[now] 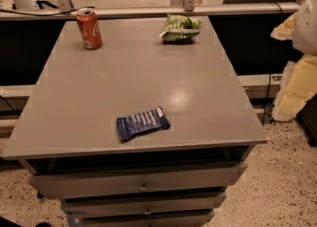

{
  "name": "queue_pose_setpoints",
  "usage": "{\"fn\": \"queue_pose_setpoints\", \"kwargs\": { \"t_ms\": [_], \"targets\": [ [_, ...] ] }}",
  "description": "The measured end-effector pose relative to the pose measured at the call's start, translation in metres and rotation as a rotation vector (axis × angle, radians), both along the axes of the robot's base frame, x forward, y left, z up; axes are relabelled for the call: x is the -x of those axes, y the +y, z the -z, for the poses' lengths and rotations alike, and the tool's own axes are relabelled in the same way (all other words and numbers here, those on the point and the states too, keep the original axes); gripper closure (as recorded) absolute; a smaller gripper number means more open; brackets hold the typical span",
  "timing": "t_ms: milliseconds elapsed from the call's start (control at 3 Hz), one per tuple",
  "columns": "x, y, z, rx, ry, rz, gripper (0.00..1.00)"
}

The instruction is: Move green jalapeno chip bag near rxbar blueberry

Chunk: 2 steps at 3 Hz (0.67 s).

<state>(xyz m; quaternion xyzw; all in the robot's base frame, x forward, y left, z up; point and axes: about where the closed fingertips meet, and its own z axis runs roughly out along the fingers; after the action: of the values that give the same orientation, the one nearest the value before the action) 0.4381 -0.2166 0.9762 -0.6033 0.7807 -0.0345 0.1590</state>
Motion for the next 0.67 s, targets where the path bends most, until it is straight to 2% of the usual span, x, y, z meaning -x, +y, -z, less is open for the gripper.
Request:
{"fn": "queue_pose_setpoints", "kwargs": {
  "t_ms": [333,667],
  "targets": [
    [-0.004,0.001,0.006,-0.008,-0.013,0.012,0.0],
    [-0.031,-0.004,0.038,-0.067,-0.012,0.086,0.0]
  ]
}}
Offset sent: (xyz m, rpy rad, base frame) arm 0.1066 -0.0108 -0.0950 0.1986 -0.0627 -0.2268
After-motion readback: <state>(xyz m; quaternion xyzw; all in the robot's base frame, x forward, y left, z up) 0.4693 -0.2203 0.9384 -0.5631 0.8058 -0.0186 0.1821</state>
